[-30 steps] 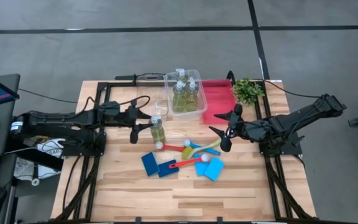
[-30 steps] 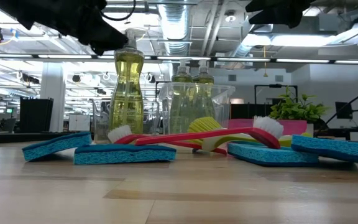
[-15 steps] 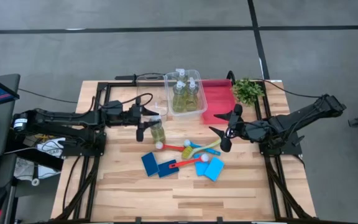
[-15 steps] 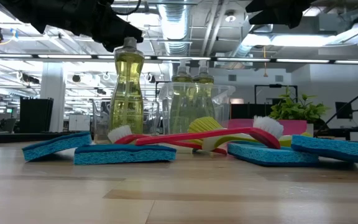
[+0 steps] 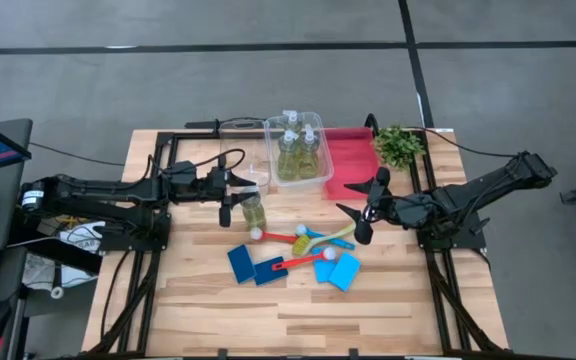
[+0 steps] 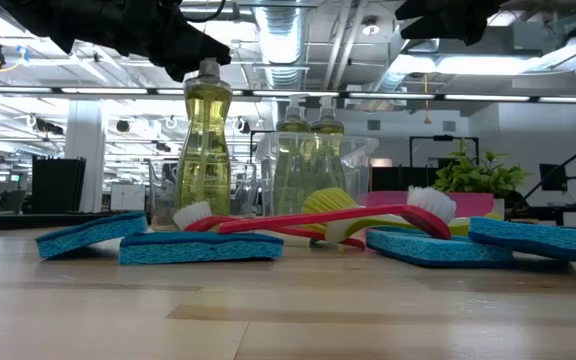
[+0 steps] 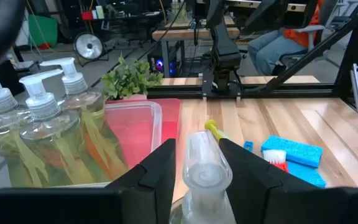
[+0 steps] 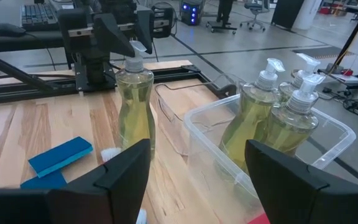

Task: Pick & Place Kitchen Sink Supplies
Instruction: Put the yellow soap dispenser into the right transparent bin

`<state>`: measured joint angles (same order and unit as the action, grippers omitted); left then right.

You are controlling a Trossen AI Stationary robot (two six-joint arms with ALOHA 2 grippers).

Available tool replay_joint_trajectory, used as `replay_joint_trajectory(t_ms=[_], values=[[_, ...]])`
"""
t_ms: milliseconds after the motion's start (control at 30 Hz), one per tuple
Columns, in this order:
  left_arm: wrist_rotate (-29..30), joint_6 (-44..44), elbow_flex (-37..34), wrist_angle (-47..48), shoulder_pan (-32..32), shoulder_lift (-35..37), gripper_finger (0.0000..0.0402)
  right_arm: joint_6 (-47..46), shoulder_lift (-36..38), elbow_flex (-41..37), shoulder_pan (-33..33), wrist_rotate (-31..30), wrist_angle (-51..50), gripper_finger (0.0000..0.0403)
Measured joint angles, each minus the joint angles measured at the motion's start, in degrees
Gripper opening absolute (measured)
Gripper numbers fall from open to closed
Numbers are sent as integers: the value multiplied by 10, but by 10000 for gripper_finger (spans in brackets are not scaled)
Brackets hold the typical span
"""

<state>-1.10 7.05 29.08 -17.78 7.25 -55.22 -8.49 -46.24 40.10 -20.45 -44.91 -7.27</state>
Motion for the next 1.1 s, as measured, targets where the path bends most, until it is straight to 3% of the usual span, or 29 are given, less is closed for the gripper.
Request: replay_joint_trajectory(t_ms=[700,1100], values=[[0,-5,0,3,0,0,102,0,0,0,0,0,0,255],[0,-70,0,10,3,0,102,0,0,0,0,0,0,255]])
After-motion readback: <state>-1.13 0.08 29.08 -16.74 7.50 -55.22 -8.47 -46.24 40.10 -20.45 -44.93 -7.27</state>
